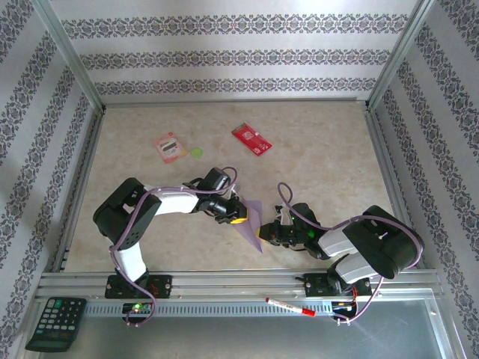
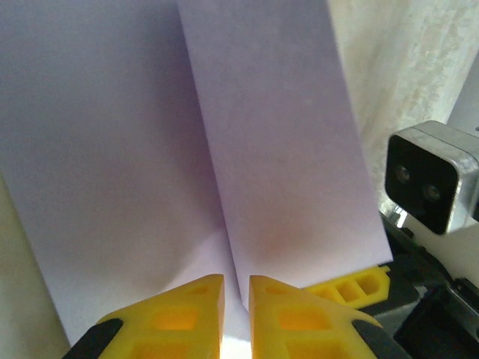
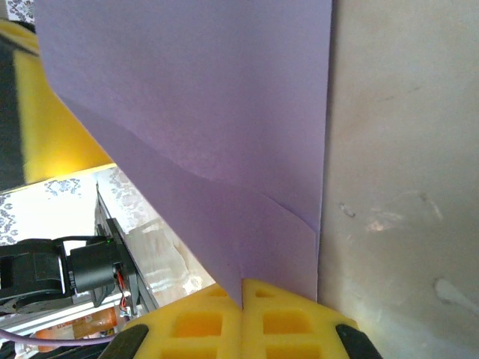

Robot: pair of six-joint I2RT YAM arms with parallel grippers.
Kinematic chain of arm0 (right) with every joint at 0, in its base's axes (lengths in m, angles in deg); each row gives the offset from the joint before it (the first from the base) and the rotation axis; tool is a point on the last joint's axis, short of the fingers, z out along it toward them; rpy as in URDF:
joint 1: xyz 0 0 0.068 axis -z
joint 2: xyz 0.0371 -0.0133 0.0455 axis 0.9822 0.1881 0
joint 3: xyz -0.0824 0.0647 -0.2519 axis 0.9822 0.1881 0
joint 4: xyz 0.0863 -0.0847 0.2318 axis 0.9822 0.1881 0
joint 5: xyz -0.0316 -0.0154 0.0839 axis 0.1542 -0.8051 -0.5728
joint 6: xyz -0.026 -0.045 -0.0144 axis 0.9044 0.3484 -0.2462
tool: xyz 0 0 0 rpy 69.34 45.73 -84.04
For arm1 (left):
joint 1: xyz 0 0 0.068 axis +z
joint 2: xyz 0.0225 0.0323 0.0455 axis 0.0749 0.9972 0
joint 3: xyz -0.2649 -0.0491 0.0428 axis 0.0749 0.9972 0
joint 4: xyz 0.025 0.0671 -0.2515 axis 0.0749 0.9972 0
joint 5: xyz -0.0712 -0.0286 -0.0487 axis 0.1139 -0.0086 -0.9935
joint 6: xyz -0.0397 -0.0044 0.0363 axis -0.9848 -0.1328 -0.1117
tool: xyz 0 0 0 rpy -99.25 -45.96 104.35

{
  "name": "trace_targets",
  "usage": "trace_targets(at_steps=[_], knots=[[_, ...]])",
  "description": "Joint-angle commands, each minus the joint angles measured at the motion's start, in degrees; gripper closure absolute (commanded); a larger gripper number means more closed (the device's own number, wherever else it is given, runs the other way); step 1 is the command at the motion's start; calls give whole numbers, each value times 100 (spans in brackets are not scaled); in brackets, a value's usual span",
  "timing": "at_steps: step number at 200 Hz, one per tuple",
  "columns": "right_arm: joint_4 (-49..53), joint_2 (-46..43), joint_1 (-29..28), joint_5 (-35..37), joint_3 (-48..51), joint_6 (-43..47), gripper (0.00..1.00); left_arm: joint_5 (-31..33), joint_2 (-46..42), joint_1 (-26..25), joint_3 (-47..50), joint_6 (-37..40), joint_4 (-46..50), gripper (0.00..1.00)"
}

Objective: Fold a paper plane with a square sheet of paper (pick it up from the middle)

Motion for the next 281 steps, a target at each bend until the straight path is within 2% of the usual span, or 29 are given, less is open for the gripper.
trace_targets(at_steps=[1, 144, 281], knots=[[445, 22, 6, 475, 176, 39, 100, -48, 155, -89, -336, 20, -29, 83], [524, -85, 6, 481, 199, 61, 92, -18, 542, -152, -707, 104, 179, 83], [958, -553, 5, 567, 259, 130, 91, 198, 757, -104, -721, 210, 336, 83]])
